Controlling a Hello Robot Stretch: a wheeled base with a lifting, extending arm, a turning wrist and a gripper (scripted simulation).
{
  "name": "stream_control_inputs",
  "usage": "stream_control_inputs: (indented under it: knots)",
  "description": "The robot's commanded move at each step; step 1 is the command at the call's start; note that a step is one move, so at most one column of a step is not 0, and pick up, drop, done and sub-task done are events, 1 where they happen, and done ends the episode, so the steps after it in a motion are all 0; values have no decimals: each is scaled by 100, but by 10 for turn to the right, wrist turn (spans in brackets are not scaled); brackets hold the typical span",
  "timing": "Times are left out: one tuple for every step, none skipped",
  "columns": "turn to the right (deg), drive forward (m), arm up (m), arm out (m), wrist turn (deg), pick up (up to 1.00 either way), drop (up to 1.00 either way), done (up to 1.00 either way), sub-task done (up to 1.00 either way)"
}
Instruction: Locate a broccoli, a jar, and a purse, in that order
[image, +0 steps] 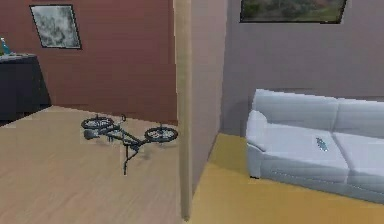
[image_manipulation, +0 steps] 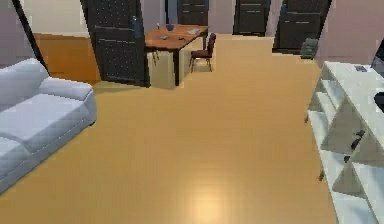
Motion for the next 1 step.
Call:
stream_control_inputs:
  knots:
    - [420, 0, 0, 0, 0, 0, 0, 0, 0]
